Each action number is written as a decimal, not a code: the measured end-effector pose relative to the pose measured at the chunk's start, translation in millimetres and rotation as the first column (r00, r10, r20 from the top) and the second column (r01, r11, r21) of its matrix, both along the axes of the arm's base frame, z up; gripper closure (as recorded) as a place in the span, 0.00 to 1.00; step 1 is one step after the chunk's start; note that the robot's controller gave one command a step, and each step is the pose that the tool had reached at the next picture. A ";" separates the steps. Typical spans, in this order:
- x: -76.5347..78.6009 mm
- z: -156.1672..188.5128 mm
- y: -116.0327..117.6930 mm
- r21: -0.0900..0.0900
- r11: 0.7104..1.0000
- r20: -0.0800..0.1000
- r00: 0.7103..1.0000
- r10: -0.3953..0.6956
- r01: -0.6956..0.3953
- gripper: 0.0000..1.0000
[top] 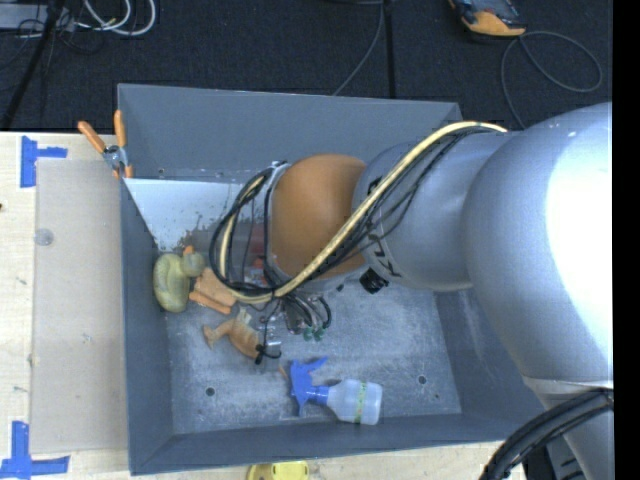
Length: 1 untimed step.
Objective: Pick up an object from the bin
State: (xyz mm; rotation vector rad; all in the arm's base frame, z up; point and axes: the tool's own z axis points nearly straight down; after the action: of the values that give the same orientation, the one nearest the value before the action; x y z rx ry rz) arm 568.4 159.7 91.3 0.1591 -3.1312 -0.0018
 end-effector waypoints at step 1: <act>-1.1 -14.6 -3.5 0.002 0.998 0.009 0.998 -0.060 0.060 0.00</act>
Offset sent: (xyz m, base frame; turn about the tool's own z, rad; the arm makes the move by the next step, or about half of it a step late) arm 0.0065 -0.0035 0.1473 0.0751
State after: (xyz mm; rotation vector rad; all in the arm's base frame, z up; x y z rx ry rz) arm 567.3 156.2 76.7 0.0653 -3.1435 -0.0034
